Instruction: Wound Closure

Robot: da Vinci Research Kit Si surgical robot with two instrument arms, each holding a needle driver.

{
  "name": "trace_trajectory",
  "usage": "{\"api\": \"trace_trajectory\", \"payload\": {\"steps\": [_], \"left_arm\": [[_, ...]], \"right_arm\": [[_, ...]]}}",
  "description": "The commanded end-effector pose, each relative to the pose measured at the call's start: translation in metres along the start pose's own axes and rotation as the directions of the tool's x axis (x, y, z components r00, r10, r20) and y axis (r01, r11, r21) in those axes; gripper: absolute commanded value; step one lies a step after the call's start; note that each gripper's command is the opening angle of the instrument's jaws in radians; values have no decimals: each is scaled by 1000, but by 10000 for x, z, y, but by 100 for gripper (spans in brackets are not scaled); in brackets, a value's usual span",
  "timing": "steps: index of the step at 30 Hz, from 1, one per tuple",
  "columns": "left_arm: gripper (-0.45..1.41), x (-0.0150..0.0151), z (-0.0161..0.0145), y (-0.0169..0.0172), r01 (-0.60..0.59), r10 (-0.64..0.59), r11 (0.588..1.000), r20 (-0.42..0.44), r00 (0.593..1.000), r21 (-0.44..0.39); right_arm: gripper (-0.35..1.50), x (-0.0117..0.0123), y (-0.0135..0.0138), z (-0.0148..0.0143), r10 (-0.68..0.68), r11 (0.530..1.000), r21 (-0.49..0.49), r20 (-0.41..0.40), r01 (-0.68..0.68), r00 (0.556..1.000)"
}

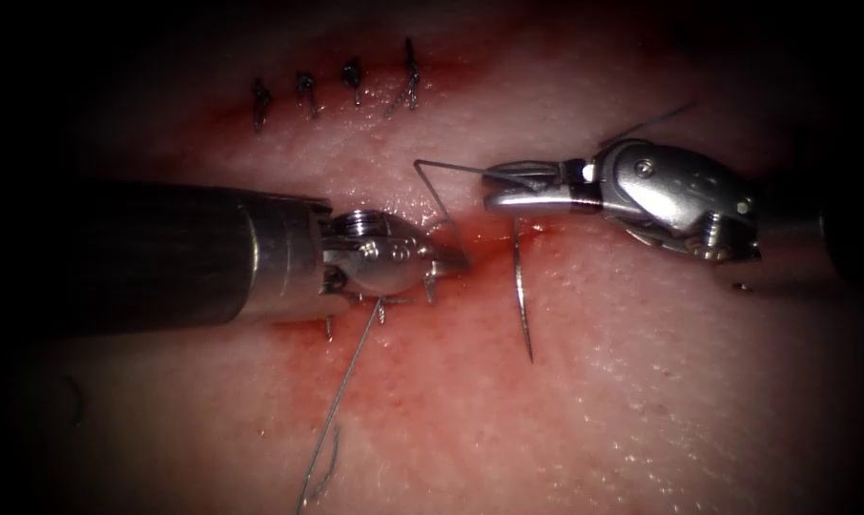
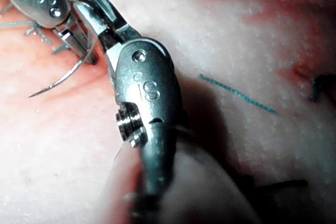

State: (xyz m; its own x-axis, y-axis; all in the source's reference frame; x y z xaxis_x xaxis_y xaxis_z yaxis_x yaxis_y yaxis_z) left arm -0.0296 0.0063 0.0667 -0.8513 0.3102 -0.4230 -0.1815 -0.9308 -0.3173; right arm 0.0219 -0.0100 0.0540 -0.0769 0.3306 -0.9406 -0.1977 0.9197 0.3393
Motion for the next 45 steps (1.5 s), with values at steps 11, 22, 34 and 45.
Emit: {"api": "trace_trajectory", "payload": {"steps": [11,22,34,45], "left_arm": [[-45,-7,19,19,18,5,988,147,989,-152],[-28,-9,23,29,53,-15,974,171,985,-219],[-6,-9,19,28,63,-31,974,145,989,-218],[32,-10,19,33,73,-44,973,136,990,-217]], "right_arm": [[-35,-13,18,29,-216,976,3,-5,216,976],[-35,-15,18,34,-302,953,-15,-40,302,952],[-35,-30,7,42,-329,944,-16,-60,329,942],[-35,-35,6,39,-334,942,2,-63,335,940]]}}
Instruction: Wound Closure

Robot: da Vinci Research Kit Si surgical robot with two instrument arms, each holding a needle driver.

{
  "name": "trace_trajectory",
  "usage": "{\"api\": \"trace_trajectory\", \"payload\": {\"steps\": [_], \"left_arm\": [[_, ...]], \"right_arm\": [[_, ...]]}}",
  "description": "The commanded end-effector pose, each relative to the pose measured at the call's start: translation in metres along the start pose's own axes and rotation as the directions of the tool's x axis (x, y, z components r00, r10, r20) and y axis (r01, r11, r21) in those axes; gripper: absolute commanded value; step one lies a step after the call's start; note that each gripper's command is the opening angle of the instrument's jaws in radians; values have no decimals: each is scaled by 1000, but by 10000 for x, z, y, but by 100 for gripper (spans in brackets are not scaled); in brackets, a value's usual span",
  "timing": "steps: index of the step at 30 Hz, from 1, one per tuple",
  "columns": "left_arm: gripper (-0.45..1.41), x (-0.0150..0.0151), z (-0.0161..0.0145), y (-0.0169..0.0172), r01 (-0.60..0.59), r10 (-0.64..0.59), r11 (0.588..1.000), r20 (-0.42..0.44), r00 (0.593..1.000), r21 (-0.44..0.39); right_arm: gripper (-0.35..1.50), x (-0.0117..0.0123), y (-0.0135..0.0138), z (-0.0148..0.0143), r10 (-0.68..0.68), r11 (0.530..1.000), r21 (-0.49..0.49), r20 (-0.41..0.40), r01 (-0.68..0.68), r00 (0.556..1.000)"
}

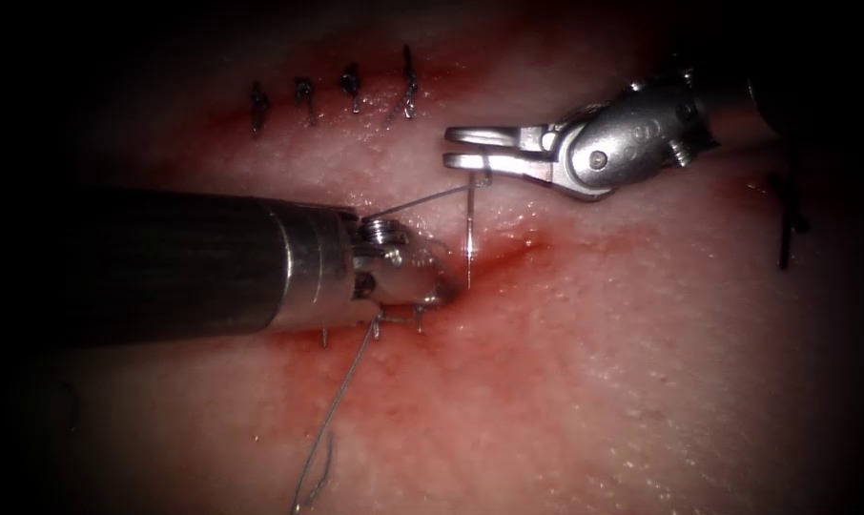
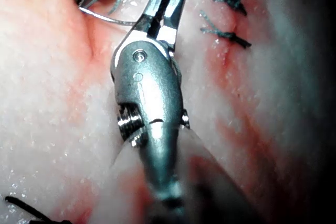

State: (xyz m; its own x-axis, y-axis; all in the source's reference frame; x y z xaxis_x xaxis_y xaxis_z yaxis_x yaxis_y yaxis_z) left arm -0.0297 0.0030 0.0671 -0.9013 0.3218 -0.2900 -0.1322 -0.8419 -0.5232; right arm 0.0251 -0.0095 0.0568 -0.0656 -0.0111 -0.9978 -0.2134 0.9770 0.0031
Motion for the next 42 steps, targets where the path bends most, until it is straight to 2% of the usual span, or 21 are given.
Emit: {"api": "trace_trajectory", "payload": {"steps": [1,4,12,21,37,42], "left_arm": [[36,2,9,2,0,0,1000,1,1000,-1],[47,2,10,2,-1,1,1000,-2,1000,1],[59,0,16,5,11,-11,1000,-2,1000,5],[59,-3,13,6,23,-23,1000,-2,1000,0],[59,-4,9,4,31,-31,1000,-8,999,-1],[59,-5,4,3,27,-27,1000,-10,1000,4]], "right_arm": [[-35,-8,-4,6,2,1000,1,-1,-2,1000],[-35,-10,-4,5,0,1000,-1,-1,0,1000],[-35,-10,-5,4,0,1000,-2,-1,0,1000],[-35,-11,-7,6,-16,1000,-5,-13,16,1000],[-35,-23,-27,16,-98,995,27,54,97,994],[-35,-29,-38,10,-129,990,73,80,123,988]]}}
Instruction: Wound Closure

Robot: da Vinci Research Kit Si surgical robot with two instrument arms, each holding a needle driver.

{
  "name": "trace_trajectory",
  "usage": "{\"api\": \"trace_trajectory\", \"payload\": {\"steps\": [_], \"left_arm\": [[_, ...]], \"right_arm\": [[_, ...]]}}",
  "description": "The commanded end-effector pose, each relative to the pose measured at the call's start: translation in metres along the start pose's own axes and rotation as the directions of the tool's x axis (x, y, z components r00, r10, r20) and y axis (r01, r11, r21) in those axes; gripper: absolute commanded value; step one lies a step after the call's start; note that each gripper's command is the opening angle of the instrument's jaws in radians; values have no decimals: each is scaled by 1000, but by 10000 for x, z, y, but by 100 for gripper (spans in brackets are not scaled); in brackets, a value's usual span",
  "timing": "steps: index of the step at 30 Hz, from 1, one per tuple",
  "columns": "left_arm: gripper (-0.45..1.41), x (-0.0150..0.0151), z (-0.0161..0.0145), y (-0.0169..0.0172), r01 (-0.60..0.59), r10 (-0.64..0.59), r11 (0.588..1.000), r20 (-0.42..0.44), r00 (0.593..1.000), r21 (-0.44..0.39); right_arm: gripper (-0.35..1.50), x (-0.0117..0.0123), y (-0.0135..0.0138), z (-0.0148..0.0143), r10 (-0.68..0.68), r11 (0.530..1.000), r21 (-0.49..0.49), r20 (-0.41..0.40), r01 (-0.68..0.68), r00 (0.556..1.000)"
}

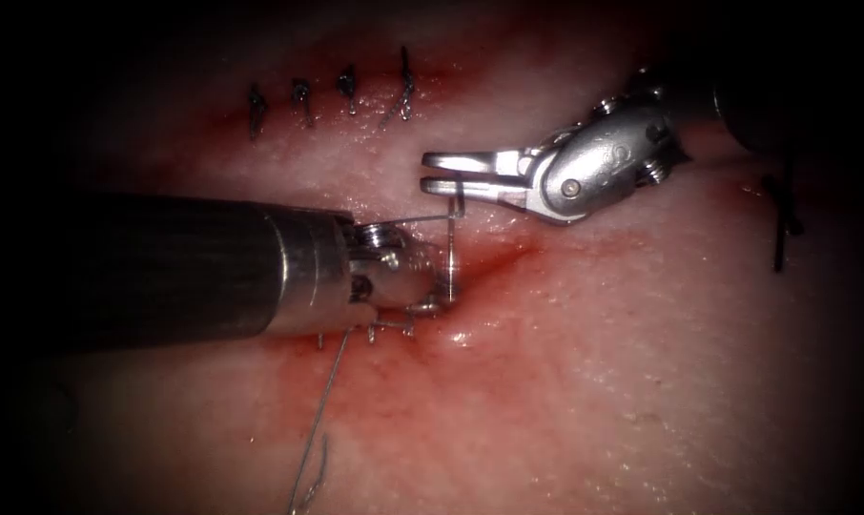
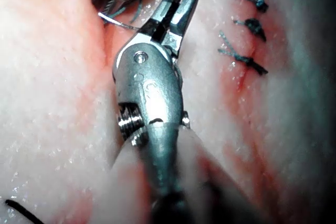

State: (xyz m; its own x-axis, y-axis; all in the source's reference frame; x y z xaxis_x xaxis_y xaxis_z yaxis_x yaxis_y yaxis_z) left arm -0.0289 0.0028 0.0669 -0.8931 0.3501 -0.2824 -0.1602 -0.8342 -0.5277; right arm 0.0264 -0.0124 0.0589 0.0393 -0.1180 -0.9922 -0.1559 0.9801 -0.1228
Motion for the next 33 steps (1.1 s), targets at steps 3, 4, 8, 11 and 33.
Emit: {"api": "trace_trajectory", "payload": {"steps": [3,4,8,11,33], "left_arm": [[59,0,6,2,-6,6,1000,1,1000,1],[59,-1,5,2,-7,7,1000,1,1000,1],[59,-3,3,4,1,-1,1000,2,1000,2],[59,-3,0,4,1,-1,1000,2,1000,2],[49,37,-97,48,44,-18,979,-129,991,198]], "right_arm": [[-35,-9,-14,0,-16,999,32,20,16,1000],[-35,-10,-14,-2,-24,999,35,25,23,999],[-35,-11,-12,-6,-36,999,38,31,34,999],[-35,-10,-13,-4,-36,998,46,35,34,999],[-35,-13,-11,-6,-46,993,109,60,39,997]]}}
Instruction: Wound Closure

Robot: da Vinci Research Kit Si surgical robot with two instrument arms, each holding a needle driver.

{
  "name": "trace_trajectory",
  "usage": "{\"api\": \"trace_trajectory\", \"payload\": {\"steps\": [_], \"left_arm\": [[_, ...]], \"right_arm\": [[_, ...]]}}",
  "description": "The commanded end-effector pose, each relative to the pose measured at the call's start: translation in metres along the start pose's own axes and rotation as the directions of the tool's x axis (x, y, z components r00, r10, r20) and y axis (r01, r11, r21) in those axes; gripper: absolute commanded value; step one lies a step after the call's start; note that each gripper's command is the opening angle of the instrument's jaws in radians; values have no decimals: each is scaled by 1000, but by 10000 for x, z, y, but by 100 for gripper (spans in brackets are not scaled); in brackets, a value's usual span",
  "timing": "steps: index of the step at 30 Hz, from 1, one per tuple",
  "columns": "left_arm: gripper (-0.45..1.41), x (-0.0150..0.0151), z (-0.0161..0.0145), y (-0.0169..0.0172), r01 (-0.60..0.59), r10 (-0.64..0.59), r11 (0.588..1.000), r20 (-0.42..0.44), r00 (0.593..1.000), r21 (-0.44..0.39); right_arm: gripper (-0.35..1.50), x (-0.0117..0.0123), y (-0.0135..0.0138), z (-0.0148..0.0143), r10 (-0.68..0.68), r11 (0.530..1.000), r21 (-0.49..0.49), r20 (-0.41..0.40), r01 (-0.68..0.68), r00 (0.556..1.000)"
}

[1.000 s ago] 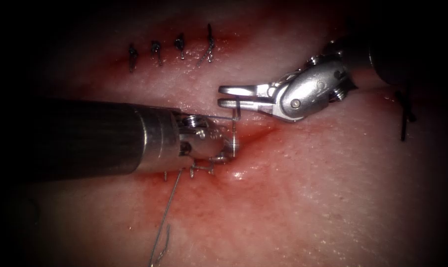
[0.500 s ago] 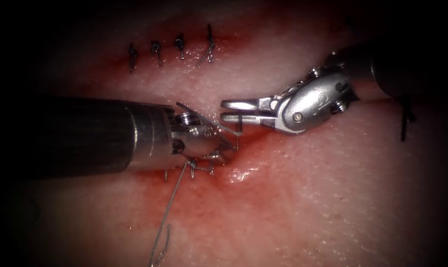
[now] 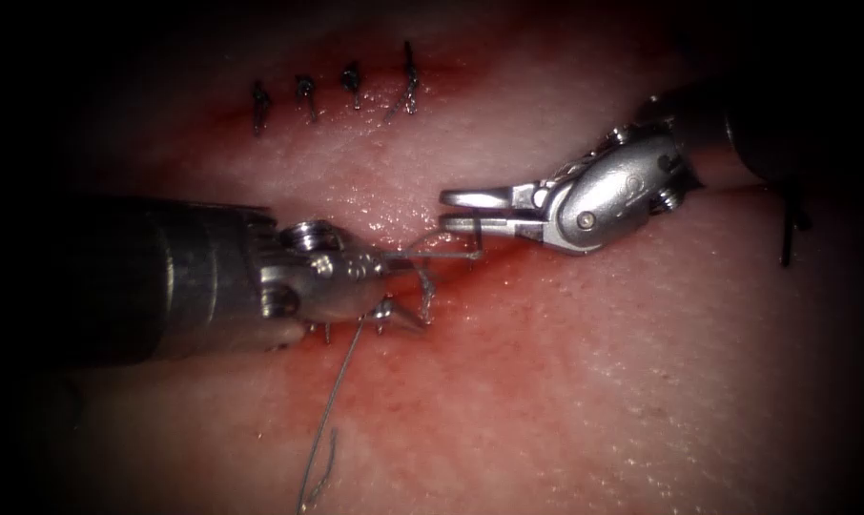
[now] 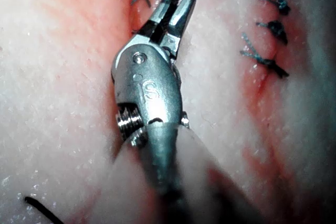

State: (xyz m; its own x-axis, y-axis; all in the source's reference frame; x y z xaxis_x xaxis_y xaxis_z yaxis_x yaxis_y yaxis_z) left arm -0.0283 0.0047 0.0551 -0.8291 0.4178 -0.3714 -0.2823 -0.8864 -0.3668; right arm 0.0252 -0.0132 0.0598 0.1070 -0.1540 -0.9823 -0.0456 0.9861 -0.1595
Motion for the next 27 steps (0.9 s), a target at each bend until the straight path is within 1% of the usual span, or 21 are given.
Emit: {"api": "trace_trajectory", "payload": {"steps": [1,5,7,9,11,14,20,27], "left_arm": [[46,5,5,7,3,-3,1000,-16,1000,0],[31,20,-4,26,1,1,999,-75,997,35],[27,27,-4,35,0,5,999,-109,994,45],[24,33,0,45,-4,10,999,-139,990,47],[16,37,5,52,1,6,999,-167,986,43],[12,39,15,59,8,1,999,-194,981,44],[12,30,36,61,-5,16,998,-205,979,55],[12,10,58,61,-22,35,998,-208,977,66]], "right_arm": [[-35,-4,-3,8,1,1000,0,-1,-1,1000],[-35,-3,1,9,4,1000,-5,3,-4,1000],[-35,-3,4,9,7,1000,-5,3,-7,1000],[-35,-2,7,9,15,1000,-5,3,-15,1000],[-35,-2,9,9,29,1000,-4,2,-29,1000],[-35,-2,12,9,55,998,-3,2,-55,998],[-35,-5,17,8,125,992,-2,3,-125,992],[-35,-7,21,9,149,989,11,16,-149,989]]}}
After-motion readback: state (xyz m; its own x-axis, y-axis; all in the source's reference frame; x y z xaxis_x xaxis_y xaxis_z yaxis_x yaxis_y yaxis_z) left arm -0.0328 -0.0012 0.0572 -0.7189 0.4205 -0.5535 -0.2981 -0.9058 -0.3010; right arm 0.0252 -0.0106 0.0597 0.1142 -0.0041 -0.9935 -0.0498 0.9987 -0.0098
